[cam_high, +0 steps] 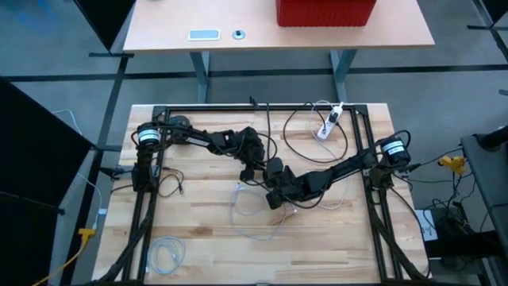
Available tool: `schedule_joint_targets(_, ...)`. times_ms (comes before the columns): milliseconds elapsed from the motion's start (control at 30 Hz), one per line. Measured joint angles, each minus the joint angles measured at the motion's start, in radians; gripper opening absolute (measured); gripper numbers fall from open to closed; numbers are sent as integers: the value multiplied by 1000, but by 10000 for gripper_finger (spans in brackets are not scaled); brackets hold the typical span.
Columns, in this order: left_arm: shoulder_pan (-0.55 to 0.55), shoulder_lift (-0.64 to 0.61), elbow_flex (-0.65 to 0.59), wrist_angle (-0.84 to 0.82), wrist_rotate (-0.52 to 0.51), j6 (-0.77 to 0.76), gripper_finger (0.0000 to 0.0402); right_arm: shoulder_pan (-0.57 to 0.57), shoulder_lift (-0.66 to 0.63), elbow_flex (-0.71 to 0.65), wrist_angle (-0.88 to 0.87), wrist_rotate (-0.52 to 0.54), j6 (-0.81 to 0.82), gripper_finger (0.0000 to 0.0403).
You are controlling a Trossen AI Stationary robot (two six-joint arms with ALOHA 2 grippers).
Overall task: Insert USB
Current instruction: Insert the purple charger cable into the bottom black outlet extension
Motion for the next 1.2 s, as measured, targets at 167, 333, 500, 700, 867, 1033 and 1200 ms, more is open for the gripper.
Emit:
schedule_joint_targets(167, 0, 0, 0, -10, -3, 1, 64, 5, -4, 21, -30, 3, 10, 0)
schedule_joint_targets(333, 1, 0, 0, -13, -5, 1, 64, 13, -7, 36, -59, 5, 26, 0)
schedule_joint_targets(500, 1, 0, 0, -17, -8, -1, 64, 18, -5, 35, -56, 5, 55, 0)
schedule_joint_targets(700, 1, 0, 0, -21, -11, -9, 64, 18, -5, 35, -53, 16, 52, 0)
schedule_joint_targets(867, 1, 0, 0, -23, -13, -35, 64, 21, -5, 34, -71, 12, 63, 0)
schedule_joint_targets(1033, 1, 0, 0, -26, -13, -56, 64, 25, -4, 34, -101, 6, 88, 0)
schedule_joint_targets(1200, 2, 0, 0, -30, -13, -77, 64, 29, -4, 33, -131, -1, 113, 0)
